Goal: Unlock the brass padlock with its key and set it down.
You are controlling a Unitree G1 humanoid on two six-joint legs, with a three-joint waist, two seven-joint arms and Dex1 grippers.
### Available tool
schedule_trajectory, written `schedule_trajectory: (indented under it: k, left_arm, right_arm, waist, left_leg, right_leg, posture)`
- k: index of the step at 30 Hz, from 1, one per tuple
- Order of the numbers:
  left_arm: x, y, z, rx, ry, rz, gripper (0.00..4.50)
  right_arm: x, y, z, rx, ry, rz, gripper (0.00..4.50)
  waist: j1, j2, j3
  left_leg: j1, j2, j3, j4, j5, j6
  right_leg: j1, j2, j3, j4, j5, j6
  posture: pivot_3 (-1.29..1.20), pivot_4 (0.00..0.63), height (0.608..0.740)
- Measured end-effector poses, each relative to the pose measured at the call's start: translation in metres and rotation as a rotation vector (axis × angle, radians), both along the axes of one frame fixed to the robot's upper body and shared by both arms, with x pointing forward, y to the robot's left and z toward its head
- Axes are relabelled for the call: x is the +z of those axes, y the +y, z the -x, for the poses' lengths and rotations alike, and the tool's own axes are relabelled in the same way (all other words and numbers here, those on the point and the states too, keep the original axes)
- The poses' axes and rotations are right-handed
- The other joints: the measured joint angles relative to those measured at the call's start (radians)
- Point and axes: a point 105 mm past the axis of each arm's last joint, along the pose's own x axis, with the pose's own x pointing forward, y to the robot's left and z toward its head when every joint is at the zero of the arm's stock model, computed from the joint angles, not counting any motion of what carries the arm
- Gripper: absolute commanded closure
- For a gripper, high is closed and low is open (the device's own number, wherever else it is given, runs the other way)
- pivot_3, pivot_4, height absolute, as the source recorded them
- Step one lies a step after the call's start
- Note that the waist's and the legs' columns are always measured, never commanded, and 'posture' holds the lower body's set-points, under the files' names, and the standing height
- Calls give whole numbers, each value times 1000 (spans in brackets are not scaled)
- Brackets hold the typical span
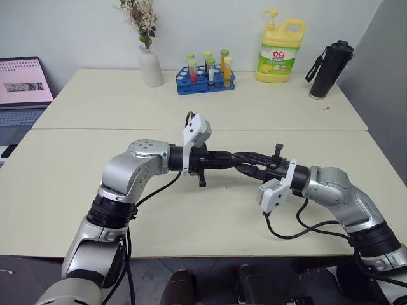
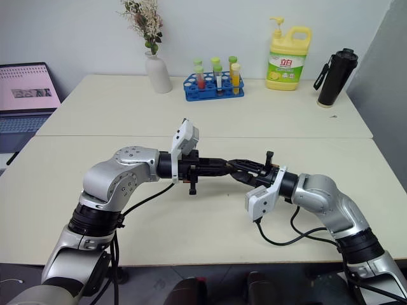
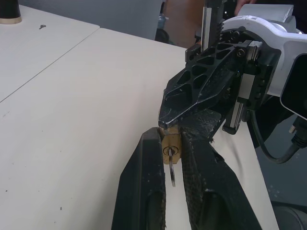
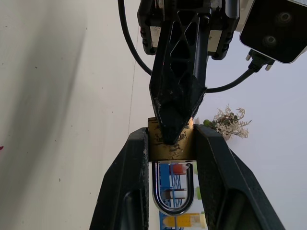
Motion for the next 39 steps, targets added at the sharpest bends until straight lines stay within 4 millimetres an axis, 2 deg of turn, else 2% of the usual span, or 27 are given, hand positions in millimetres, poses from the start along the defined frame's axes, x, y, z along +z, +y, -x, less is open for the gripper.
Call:
schedule_trajectory:
  k: [5,6,10,15,20,23,25,27,30,36,39]
  left_arm:
    - [-1,0,0,-1,-2,-5,4340]
    - [-1,-1,0,-2,-2,-7,4340]
    - [-4,0,-1,1,7,-14,4340]
    - [-2,0,1,-25,-19,-8,4340]
    - [-2,0,0,-36,-16,-3,4340]
    - [-4,2,-4,-23,-22,-7,4340]
    - [-5,2,-7,-19,-24,-9,4340]
    - [-4,2,-6,-27,-29,-9,4340]
    - [-2,1,-5,-50,-44,-9,4340]
    - [-2,3,0,-84,-42,-26,4340]
    - [0,2,4,-103,-55,-30,4340]
  right_arm:
    - [0,-1,0,-4,28,-1,3578]
    - [-1,-1,-1,-10,41,-2,2819]
    - [-3,-16,-7,-83,100,-9,1490]
    - [-12,-41,-12,-192,196,-21,1447]
    - [-16,-59,1,-225,382,-108,1447]
    - [-16,-57,23,-172,577,-172,2029]
    - [-8,-47,38,-97,669,-191,2750]
    - [0,-40,42,-62,702,-205,3414]
    - [18,-30,37,-35,692,-230,4484]
    - [26,-19,29,-12,716,-239,4500]
    - [23,-18,24,-16,737,-223,4500]
  waist:
    - [0,0,0]
    - [0,0,0]
    - [1,0,0]
    - [1,0,0]
    - [1,0,0]
    - [1,0,0]
    - [-3,0,0]
    - [-3,0,0]
    - [-1,0,0]
    - [1,0,0]
    - [1,0,0]
  left_leg:
    - [0,0,0,0,0,0]
    - [0,0,0,0,0,0]
    - [0,0,0,0,0,0]
    - [0,0,0,0,0,0]
    - [0,0,0,0,0,0]
    - [0,0,-1,0,0,0]
    - [0,0,-1,0,0,0]
    - [1,0,-1,0,0,0]
    - [1,0,-1,0,0,0]
    - [0,0,-1,0,0,0]
    - [-1,0,-1,0,0,0]
  right_leg:
    - [0,0,0,0,0,0]
    - [0,0,0,0,0,0]
    - [0,0,0,0,0,0]
    - [0,0,0,0,0,0]
    - [0,0,0,0,0,0]
    - [1,0,-1,0,0,1]
    - [1,1,-1,0,-1,2]
    - [1,1,-1,0,-1,3]
    - [1,1,-1,0,-2,4]
    - [1,1,-1,-1,-1,3]
    - [1,1,-1,-1,-1,3]
  posture:
    - [0,150,740]
    - [0,150,740]
    - [0,150,740]
    - [0,150,740]
    - [0,150,740]
    - [0,150,740]
    - [0,150,740]
    - [0,150,740]
    - [0,150,740]
    - [0,150,740]
    - [0,150,740]
